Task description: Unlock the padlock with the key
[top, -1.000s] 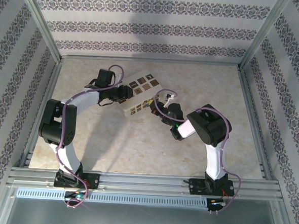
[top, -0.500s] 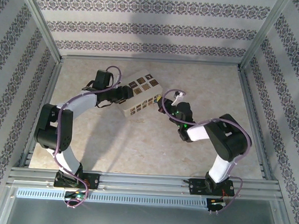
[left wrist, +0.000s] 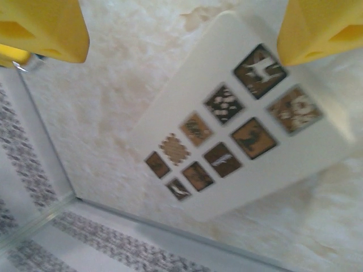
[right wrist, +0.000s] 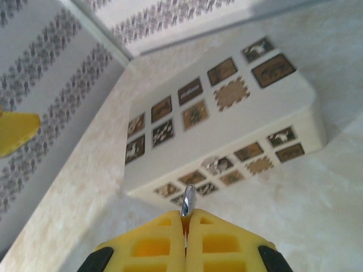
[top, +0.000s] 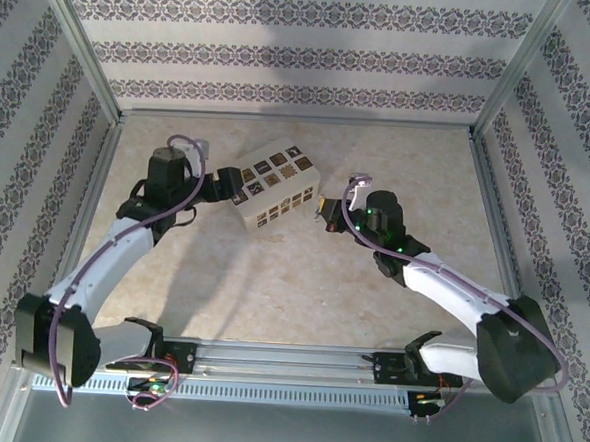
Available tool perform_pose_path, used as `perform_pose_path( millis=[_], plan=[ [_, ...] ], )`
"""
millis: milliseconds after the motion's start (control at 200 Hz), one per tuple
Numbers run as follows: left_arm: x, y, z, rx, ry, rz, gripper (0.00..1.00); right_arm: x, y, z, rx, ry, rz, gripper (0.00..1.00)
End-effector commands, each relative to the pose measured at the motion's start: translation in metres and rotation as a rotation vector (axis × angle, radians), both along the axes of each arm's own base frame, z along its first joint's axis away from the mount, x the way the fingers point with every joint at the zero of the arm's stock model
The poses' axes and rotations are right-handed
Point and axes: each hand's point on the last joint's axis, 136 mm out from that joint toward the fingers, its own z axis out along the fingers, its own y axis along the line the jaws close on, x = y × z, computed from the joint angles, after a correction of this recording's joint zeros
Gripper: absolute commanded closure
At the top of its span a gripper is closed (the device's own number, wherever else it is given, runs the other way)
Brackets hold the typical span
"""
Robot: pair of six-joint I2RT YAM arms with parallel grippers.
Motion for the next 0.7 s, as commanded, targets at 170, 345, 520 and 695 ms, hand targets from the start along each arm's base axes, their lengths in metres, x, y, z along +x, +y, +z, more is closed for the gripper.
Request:
perform_pose_path(
  millis=[170, 345, 520, 695],
  plan=[
    [-0.024, 0.089, -0.005, 0.218, -0.156, 0.405, 0.01, -0.061, -0.009, -0.013, -0.132, 0.199, 0.157, 0.96],
    [-0.041, 0.112, -0.014, 0.256, -0.162, 0.512, 0.01, -0.091, -0.012, -0.041, -0.167, 0.337, 0.201, 0.96],
    [-0.045, 0.121, -0.022, 0.243, -0.157, 0.573, 0.01, -0.113, -0.005, -0.075, -0.176, 0.475, 0.251, 0.96],
    [-0.042, 0.121, -0.023, 0.231, -0.158, 0.579, 0.01, -0.127, 0.019, -0.100, -0.199, 0.559, 0.357, 0.95]
  ],
)
